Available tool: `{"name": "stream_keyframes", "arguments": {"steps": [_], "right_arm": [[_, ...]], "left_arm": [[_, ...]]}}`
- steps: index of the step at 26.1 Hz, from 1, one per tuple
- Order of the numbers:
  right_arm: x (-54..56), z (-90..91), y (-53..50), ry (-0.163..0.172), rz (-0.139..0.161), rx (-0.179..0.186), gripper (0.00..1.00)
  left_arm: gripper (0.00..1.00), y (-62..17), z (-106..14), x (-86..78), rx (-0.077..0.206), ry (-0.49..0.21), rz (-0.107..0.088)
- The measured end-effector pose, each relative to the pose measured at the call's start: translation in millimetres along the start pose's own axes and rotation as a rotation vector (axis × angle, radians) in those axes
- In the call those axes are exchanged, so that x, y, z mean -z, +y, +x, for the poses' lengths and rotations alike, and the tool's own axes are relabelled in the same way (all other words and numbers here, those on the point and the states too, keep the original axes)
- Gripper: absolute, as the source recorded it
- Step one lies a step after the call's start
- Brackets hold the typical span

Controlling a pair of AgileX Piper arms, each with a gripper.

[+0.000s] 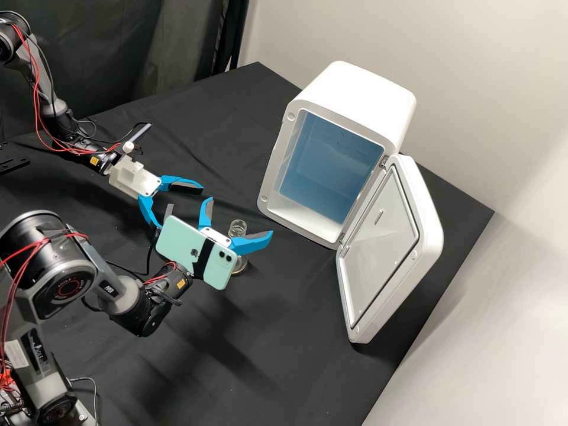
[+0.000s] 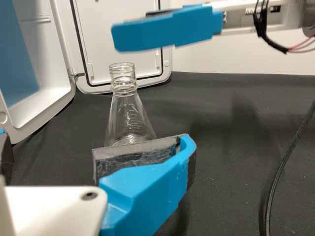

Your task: Place the flask in the incubator

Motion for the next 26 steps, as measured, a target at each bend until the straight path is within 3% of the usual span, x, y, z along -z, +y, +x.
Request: {"name": "stream_keyframes", "arguments": {"steps": [2,10,19,26], "right_arm": [[-1.6,-1.3,-4.0,-0.005,-0.013,0.022,1.0],[-3.1,-4.1,-9.1,-0.009,-0.032,0.046,1.0],[-6.7,-16.9,-17.5,0.019,-0.061,0.134,1.0],[-8.7,-21.2,-19.2,0.031,-0.079,0.164,1.0]], "left_arm": [[1.0,0.0,0.0,0.0,0.0,0.0,0.0],[1.0,-0.6,0.8,-2.8,0.003,-0.008,0.001],[1.0,-1.1,1.5,-5.6,0.005,-0.017,0.003],[1.0,-1.6,2.2,-8.2,0.007,-0.025,0.004]]}}
